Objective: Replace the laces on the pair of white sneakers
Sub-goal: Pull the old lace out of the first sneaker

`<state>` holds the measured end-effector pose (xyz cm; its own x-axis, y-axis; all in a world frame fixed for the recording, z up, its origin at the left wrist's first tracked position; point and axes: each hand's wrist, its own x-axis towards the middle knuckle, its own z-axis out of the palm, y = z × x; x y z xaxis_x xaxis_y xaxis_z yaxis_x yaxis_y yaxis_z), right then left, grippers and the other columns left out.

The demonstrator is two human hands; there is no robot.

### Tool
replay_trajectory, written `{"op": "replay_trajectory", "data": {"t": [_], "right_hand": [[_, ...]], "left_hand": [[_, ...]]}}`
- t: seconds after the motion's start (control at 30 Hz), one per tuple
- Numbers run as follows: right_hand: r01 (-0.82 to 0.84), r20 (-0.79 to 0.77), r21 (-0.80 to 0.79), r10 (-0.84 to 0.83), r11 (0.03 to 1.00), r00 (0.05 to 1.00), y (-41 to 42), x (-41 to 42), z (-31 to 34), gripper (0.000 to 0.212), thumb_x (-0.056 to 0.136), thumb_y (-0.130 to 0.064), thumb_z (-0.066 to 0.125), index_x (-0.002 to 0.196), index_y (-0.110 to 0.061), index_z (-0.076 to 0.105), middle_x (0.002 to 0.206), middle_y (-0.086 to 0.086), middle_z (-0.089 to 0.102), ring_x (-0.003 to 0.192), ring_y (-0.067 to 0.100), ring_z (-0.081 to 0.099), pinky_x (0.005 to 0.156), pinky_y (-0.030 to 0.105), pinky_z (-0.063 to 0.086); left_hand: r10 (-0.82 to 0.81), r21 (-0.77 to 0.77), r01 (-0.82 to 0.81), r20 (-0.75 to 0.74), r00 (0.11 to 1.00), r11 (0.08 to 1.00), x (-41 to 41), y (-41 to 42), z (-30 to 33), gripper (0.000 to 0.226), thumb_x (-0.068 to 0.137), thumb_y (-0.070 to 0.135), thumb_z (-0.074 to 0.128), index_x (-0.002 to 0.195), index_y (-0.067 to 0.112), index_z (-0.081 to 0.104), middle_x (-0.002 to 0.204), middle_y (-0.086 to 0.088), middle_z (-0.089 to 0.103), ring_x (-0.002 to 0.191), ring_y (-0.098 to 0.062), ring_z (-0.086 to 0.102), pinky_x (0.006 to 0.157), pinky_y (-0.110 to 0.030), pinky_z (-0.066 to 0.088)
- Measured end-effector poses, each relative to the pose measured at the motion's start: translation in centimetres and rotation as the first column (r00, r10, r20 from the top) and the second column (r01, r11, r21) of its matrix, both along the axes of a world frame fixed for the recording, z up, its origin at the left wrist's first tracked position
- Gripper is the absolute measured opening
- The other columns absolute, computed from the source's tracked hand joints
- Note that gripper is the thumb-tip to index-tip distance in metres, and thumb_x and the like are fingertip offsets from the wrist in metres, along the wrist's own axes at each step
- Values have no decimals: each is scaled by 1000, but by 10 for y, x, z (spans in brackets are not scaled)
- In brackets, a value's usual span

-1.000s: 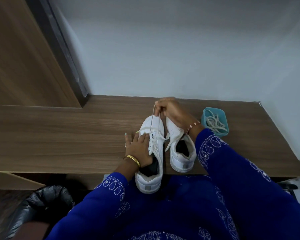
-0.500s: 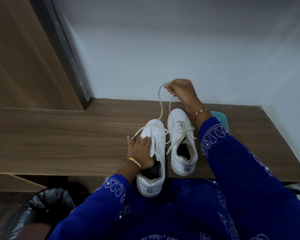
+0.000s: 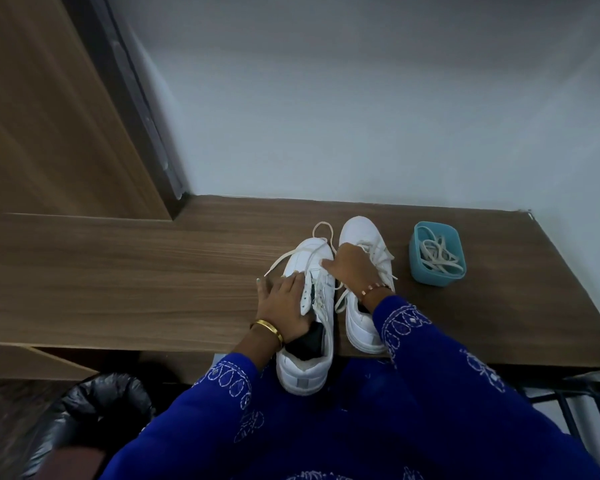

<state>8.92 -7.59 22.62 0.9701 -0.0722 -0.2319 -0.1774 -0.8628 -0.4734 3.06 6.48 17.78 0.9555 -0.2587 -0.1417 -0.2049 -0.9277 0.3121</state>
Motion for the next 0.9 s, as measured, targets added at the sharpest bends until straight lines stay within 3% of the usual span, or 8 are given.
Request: {"op": "replay_trajectory", "data": {"t": [0.07, 0.13, 0.23, 0.4, 0.57, 0.67, 0.73, 0.9], "right_hand": [[27, 36, 41, -28, 999, 999, 5, 3, -5, 39, 84, -34, 62, 97, 3, 59, 99, 17, 64, 95, 31, 61, 67, 29, 37], [17, 69, 68, -21, 998, 997, 9, 4, -8, 37, 81, -38, 65, 73, -3, 58, 75, 10, 60, 76, 26, 59, 61, 27, 32], [-11, 115, 153, -7, 988, 993, 16, 4, -7, 55, 77, -41, 70, 47, -12, 34, 49, 0, 36, 50, 16, 39, 52, 27, 29], [-61, 116, 171, 42, 983, 992, 28, 10, -8, 51, 75, -16, 72, 42, -13, 34, 47, 0, 38, 48, 14, 38, 58, 28, 30], [-30, 154, 336, -24, 941, 988, 27, 17, -6, 31, 71, -7, 75, 56, 9, 54, 75, 34, 61, 64, 30, 60, 67, 36, 42], [46, 176, 448, -139, 893, 974, 23, 18, -3, 36, 71, -7, 77, 50, -6, 47, 56, 19, 55, 38, 6, 46, 56, 33, 45], [70, 199, 511, -197, 857, 960, 21, 19, 5, 39, 72, -7, 76, 50, -12, 45, 52, 4, 51, 41, 6, 46, 55, 28, 43], [-18, 275, 677, -229, 736, 934, 22, 28, 44, 32, 77, -2, 72, 55, -11, 50, 52, -4, 56, 35, -3, 48, 43, 12, 43]], "left_hand": [[4, -13, -4, -9, 1000, 1000, -1, 0, 0, 87, 69, 52, 27, 148, 16, 12, 153, -2, 21, 140, -19, 21, 111, -61, 0], [5, -17, -5, -12, 1000, 1000, -1, 1, -1, 87, 69, 51, 27, 148, 17, 11, 154, -2, 20, 140, -19, 20, 110, -61, -1], [-3, -14, 3, 4, 1000, 1000, -1, 1, 0, 86, 70, 51, 26, 148, 17, 12, 154, -2, 19, 140, -19, 21, 110, -61, 0], [-1, -14, 1, -2, 1000, 1000, -2, 1, 0, 88, 69, 53, 27, 148, 18, 12, 153, -2, 19, 140, -20, 21, 111, -61, 1], [3, -5, -3, -13, 1000, 1000, 1, 2, 1, 88, 69, 53, 31, 147, 17, 13, 152, 1, 23, 140, -20, 20, 110, -61, 0], [1, 16, -1, -15, 1000, 1000, 2, 3, 1, 85, 70, 49, 34, 147, 18, 15, 150, 3, 25, 140, -20, 20, 109, -64, -1], [2, 40, -2, -16, 1000, 999, 4, 4, 2, 87, 65, 47, 30, 146, 18, 15, 150, 3, 25, 140, -21, 20, 108, -65, -1], [1, 76, 0, -8, 1000, 997, 6, 3, 5, 89, 63, 45, 29, 146, 18, 15, 151, 2, 25, 140, -23, 20, 107, -65, -3]]}}
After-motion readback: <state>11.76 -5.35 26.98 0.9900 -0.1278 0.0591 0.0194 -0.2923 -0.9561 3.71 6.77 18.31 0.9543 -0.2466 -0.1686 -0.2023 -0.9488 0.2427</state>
